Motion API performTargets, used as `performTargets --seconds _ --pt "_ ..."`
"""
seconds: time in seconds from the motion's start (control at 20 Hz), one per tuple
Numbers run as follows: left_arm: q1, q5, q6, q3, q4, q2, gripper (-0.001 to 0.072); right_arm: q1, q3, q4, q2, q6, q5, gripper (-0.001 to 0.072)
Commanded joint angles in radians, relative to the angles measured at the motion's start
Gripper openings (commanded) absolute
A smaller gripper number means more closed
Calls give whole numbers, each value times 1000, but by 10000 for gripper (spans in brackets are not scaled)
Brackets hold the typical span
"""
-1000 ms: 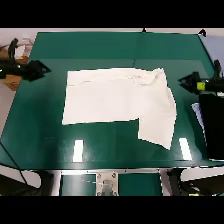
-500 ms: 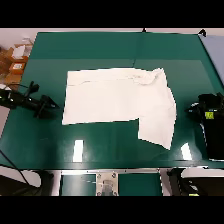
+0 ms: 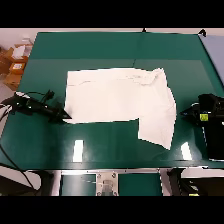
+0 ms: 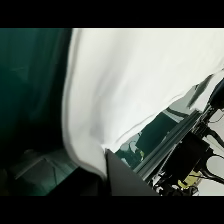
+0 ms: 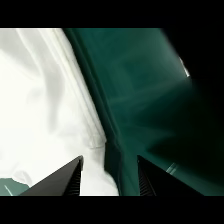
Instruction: Fold the shirts.
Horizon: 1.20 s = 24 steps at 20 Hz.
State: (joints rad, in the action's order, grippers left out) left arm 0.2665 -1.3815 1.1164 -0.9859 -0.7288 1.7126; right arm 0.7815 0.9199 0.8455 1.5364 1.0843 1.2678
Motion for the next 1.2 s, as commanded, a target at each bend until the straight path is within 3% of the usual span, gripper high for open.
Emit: performTargets --seconds 0.0,0.2,0.5,0.55,0.65,0.75,1.0,1.15 --pt "-18 41 -11 -14 -5 1 23 -13 -3 2 8 0 -4 410" --pt "-18 47 3 -47 0 1 22 -61 -9 0 58 -1 -9 410" --pt "-18 48 1 -52 -1 1 23 -93 4 -47 79 -5 -127 384" --pt "-18 54 1 -52 0 1 22 -93 5 -48 79 -5 -126 313" --pt "-18 56 1 -66 1 1 22 -102 5 -72 79 -40 -95 63" --pt "-18 4 2 -118 15 0 22 -119 15 -117 76 -62 -41 18" --pt "-18 -100 18 -414 152 -195 22 -124 212 -449 -114 -98 167 18" --pt "-18 -72 20 -691 191 -390 22 -89 433 -720 -337 -99 126 18"
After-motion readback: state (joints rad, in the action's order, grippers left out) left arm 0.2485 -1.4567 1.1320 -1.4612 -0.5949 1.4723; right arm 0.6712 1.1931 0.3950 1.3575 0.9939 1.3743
